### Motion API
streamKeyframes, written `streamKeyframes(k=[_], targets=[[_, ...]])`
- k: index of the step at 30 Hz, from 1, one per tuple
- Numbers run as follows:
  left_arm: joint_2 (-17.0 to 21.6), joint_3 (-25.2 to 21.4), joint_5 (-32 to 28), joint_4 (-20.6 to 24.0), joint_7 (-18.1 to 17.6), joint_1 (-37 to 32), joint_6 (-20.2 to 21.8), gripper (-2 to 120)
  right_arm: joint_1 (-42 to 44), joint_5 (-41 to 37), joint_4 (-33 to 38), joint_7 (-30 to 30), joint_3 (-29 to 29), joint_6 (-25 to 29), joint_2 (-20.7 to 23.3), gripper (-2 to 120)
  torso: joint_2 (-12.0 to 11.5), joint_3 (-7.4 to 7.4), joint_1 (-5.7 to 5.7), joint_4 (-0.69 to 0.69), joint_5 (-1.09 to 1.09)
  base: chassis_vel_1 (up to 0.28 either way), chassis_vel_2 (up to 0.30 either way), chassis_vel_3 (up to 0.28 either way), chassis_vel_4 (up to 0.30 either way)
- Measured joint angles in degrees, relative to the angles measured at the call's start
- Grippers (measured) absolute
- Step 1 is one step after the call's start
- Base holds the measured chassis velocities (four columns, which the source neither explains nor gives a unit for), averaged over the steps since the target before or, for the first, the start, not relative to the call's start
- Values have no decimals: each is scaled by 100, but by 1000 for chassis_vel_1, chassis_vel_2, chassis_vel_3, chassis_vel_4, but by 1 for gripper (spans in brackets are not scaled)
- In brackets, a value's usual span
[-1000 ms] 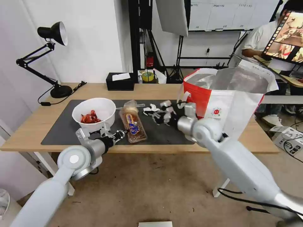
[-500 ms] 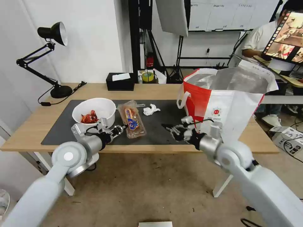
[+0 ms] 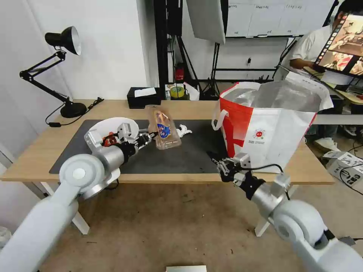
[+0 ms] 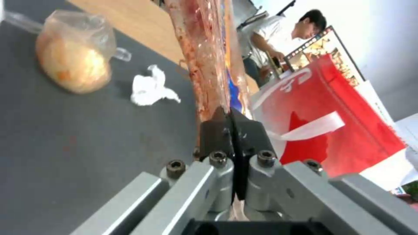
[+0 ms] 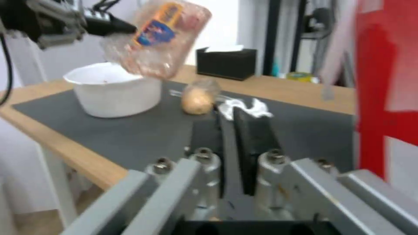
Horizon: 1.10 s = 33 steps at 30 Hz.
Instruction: Pick up the trash from the table and place it into the takeout bag.
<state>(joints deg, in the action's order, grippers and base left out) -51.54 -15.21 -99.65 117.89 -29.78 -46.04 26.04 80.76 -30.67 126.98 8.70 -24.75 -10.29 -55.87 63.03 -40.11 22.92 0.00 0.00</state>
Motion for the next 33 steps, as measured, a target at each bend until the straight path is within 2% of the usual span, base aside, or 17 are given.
streamKeyframes(k=[8, 9, 10, 11, 12, 15, 17, 18, 20, 23, 28, 33], targets=[[-20, 93, -42, -30, -1, 197, -17, 0, 484, 282, 118, -10, -210, 197, -181, 33, 0, 1, 0, 0, -1, 0, 0, 0, 0], [-47, 136, -75, -48, -1, 308, -24, 0, 596, 345, 130, -25, -255, 271, -248, 43, 0, 0, -1, 0, -1, 0, 0, 0, 0], [-60, 154, -88, -57, -5, 357, -28, 0, 636, 362, 133, -36, -270, 299, -275, 45, 0, 0, 0, 0, 0, 0, 0, 0, 0], [-100, 234, -142, -98, -28, 541, -81, 0, 732, 390, 140, -74, -302, 372, -349, 52, 0, 0, 0, 0, 0, 0, 0, 0, 0], [-100, 234, -142, -98, -28, 541, -81, 0, 732, 390, 140, -74, -302, 372, -349, 52, 0, 0, 0, 0, 0, 0, 0, 0, 0], [-253, 598, -287, -263, -140, 1193, -139, 0, 924, 440, 151, -216, -371, 548, -542, 68, 0, 0, 0, 0, 0, 0, 0, 0, 0], [-281, 673, -305, -294, -155, 1309, -140, 0, 952, 443, 152, -242, -378, 560, -561, 71, 0, 0, 0, 0, 0, 0, 0, 0, 0], [-365, 849, -322, -384, -176, 1576, -152, 0, 1014, 459, 152, -291, -395, 593, -607, 78, 0, 0, 0, 0, 1, 0, 0, 0, 0], [-429, 936, -328, -437, -185, 1712, -155, 0, 1044, 477, 152, -299, -409, 610, -630, 82, 0, 0, 0, 0, 1, 0, 0, 0, 0], [-684, 1279, -325, -668, -199, 2160, -163, 0, 1141, 523, 159, -306, -451, 661, -696, 96, 0, 0, 0, 0, 1, 0, 0, 0, 0], [-1001, 1621, -299, -937, -202, 2582, -171, 0, 1213, 591, 184, -305, -450, 691, -714, 100, 0, 0, 0, -1, 1, 0, 0, 0, 0], [-1532, 1997, -201, -1430, -203, 3128, -189, 0, 1300, 671, 221, -304, -483, 698, -766, 100, 0, 0, 0, 0, 1, 0, 0, 0, 0]])
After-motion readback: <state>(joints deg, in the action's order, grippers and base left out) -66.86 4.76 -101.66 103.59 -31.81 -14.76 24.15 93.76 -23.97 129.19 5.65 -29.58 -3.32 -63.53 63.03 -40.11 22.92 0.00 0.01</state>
